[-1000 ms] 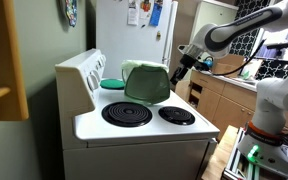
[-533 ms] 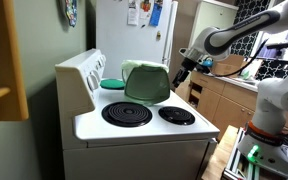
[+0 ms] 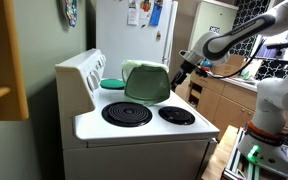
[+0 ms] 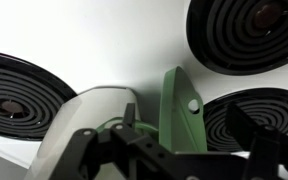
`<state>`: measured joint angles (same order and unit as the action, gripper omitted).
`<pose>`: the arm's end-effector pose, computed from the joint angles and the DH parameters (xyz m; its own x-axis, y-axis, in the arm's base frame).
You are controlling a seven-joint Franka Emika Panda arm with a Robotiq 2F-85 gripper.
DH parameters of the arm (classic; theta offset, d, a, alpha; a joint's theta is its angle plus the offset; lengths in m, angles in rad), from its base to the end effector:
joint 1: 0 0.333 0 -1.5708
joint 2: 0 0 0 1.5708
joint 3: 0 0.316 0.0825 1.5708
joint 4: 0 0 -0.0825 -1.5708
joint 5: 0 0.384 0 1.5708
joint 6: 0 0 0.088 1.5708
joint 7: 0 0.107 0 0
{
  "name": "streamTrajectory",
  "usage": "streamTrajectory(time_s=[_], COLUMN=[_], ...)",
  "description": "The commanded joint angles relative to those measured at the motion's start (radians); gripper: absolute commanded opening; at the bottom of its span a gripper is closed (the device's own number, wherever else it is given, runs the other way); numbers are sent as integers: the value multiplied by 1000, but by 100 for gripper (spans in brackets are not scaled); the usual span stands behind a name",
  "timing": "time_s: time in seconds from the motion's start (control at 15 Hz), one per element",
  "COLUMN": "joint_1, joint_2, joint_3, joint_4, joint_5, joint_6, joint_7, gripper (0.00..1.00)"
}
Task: Close the open bin
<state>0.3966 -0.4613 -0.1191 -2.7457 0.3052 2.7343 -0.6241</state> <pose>0.3899 0.1004 0.4024 0.7018 0.5316 0.4743 0.6036 -0.7973 0.0005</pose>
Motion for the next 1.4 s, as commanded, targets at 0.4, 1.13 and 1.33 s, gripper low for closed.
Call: streamTrajectory(time_s=[0.4, 1.13, 1.33], joint_1=[122, 229, 257], joint_2=[65, -13, -10], joint_3=[-100, -227, -255], joint_4=[1, 27, 38], joint_5=[106, 362, 437], joint_6=[108, 57, 28], joint_7=[-107, -102, -86], gripper=[27, 4, 4])
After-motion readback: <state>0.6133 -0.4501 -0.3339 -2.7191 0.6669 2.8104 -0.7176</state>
